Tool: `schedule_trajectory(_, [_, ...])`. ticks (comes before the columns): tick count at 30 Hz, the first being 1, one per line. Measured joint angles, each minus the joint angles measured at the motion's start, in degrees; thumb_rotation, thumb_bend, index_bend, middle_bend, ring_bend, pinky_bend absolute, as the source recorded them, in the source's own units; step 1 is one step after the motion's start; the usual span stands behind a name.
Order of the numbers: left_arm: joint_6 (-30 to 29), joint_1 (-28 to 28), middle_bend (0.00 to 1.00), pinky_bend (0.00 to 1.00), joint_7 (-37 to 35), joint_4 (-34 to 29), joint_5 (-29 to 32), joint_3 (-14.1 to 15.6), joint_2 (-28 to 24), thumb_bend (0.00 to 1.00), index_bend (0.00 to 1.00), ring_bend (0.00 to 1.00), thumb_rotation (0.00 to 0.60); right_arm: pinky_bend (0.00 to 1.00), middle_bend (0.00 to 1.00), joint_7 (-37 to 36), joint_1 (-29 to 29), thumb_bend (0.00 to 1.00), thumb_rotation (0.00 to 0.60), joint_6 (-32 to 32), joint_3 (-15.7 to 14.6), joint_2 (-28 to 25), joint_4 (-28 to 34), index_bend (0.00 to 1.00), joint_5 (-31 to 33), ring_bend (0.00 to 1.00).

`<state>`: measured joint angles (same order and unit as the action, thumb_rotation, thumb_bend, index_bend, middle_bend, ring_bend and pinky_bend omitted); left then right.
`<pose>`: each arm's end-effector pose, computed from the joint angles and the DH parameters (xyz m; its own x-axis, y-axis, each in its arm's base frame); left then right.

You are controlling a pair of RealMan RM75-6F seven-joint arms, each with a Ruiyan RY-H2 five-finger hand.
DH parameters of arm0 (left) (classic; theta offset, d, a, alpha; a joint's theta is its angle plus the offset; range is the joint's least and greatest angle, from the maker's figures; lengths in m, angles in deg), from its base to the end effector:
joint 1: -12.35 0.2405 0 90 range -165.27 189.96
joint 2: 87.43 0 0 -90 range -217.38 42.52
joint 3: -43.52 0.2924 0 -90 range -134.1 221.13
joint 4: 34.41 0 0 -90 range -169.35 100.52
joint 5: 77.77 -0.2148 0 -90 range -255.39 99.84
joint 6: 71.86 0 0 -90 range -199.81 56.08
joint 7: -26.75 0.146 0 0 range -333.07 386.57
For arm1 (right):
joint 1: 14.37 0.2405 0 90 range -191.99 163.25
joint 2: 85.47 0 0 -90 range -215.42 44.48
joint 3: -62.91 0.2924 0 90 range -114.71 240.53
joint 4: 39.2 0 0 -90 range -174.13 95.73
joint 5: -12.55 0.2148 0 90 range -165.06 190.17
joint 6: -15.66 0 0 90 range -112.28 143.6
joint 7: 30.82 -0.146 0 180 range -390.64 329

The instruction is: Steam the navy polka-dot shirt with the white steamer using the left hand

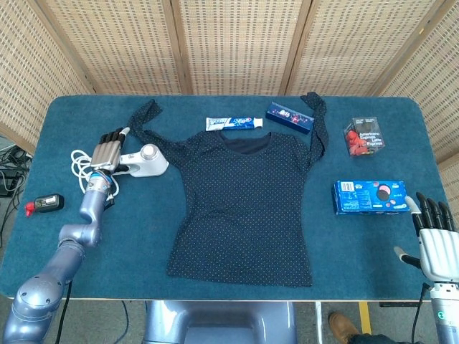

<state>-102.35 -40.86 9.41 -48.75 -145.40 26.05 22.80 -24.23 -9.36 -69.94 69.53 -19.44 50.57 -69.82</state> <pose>-0.2806 0.5130 -0.0089 0.3336 0.2387 0.9120 0.9298 0.0760 -0.3600 -0.3539 -0.2010 0.1776 0.4981 0.0677 0.8645 -0.8669 0.0605 0.4948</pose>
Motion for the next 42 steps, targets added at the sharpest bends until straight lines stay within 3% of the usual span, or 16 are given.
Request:
schedule_trajectory(6, [0.0,0.4,0.03,0.01,-1.1,0.6,-0.5,0.3,0.1,0.53,0.02,0.04,0.6,0.0,0.0,-0.2,0.1,0.0,0.6,0.2,-0.2,0.0,0.2,0.05,-0.2,0.0])
schedule_trajectory(10, [-1.7,0.8,0.26,0.24,-1.7,0.7,-0.8,0.4,0.2,0.53,0.28,0.29,0.6,0.0,0.0,-0.3,0.1,0.0,0.6,0.1,-0.3,-0.1,0.3,0.05,-0.4,0.0])
schedule_trajectory(15, [-5.8,1.7,0.4,0.48,-2.7,1.1,-1.6,0.7,0.4,0.53,0.51,0.43,0.6,0.0,0.0,-0.4,0.1,0.0,0.6,0.1,-0.4,-0.2,0.5,0.05,-0.7,0.0])
schedule_trajectory(23, [-9.2,3.4,0.58,0.65,-4.5,0.4,-2.8,1.6,-0.2,0.58,0.78,0.58,0.6,0.0,0.0,-0.7,-0.1,0.0,0.6,-0.4,-0.7,-0.3,0.9,0.05,-1.4,0.0])
schedule_trajectory(28, [-11.9,4.8,0.72,0.78,-6.1,-0.9,-3.5,2.0,-1.0,0.69,0.96,0.68,0.6,0.0,0.0,-0.9,-0.2,0.0,0.6,-0.8,-0.9,-0.5,1.3,0.05,-2.1,0.0])
schedule_trajectory(32, [-14.5,5.9,0.76,0.83,-7.7,-2.0,-4.2,2.3,-1.7,0.72,0.99,0.72,0.6,0.0,0.0,-1.2,-0.4,0.0,0.6,-1.2,-1.1,-0.7,1.6,0.05,-2.6,0.0])
schedule_trajectory(42, [-22.2,8.1,0.78,0.85,-14.9,-10.7,-9.4,5.5,-7.5,0.72,1.0,0.73,0.6,0.0,0.0,-2.3,-0.8,0.0,0.6,-2.1,-1.3,-1.4,2.2,0.05,-3.6,0.0])
